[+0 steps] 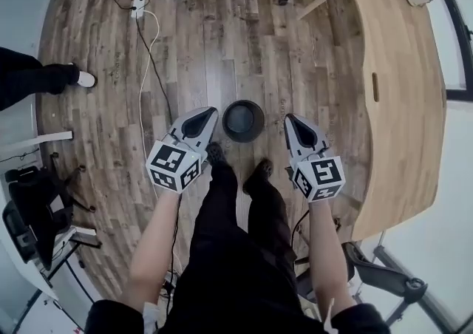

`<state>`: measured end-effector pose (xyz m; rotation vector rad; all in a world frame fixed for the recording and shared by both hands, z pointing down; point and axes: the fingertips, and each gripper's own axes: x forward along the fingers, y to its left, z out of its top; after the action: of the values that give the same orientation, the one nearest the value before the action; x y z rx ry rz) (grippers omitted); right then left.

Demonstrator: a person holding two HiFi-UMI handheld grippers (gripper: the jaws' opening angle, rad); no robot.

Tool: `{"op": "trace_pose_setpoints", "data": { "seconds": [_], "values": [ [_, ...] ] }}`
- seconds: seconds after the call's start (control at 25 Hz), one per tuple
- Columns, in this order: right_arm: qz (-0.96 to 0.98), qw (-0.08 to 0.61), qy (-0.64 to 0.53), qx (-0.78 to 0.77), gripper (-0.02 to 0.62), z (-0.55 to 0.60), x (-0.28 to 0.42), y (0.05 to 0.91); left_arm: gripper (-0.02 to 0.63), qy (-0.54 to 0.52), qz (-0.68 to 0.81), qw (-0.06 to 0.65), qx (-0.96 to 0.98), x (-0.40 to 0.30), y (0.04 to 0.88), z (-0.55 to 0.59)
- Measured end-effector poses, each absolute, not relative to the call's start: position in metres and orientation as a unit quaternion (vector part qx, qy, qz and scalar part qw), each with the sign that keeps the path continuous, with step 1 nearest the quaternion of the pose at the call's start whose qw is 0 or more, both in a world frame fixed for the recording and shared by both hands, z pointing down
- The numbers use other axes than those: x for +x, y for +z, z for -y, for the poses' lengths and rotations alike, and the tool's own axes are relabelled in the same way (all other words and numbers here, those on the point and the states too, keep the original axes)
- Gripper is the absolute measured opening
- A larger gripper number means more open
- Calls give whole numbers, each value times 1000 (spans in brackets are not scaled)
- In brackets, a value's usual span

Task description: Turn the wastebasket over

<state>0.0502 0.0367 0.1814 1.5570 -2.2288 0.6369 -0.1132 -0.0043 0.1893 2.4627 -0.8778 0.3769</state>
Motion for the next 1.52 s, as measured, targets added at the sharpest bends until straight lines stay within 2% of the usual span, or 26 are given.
{"op": "trace_pose_setpoints", "data": {
  "seconds": [0.44,0.76,0.8,0.84,0.88,0.92,1.12,1.32,1.4,1.52],
  "values": [
    [779,225,283,513,32,-8,79,345,15,193,343,301,869,-107,350,20],
    [759,306,339,464,34,-30,84,543,19,259,342,349,833,-106,538,-3],
    [755,316,347,458,37,-34,85,569,40,268,339,358,828,-105,564,-7],
    [751,325,355,452,59,-39,85,594,134,277,334,370,822,-104,588,-13],
    [746,335,365,445,149,-46,85,617,179,285,328,383,815,-104,611,-20],
    [741,344,373,439,173,-53,85,639,178,294,322,394,809,-104,632,-28],
    [719,383,395,424,176,-75,97,723,178,339,306,413,788,-103,712,-54],
    [709,400,407,415,176,-79,108,771,172,358,298,429,774,-98,756,-64],
    [709,402,410,409,153,-80,108,782,146,366,301,426,771,-98,766,-65],
    [719,398,413,392,109,-79,102,789,62,375,304,425,765,-104,777,-62]
  ]
}}
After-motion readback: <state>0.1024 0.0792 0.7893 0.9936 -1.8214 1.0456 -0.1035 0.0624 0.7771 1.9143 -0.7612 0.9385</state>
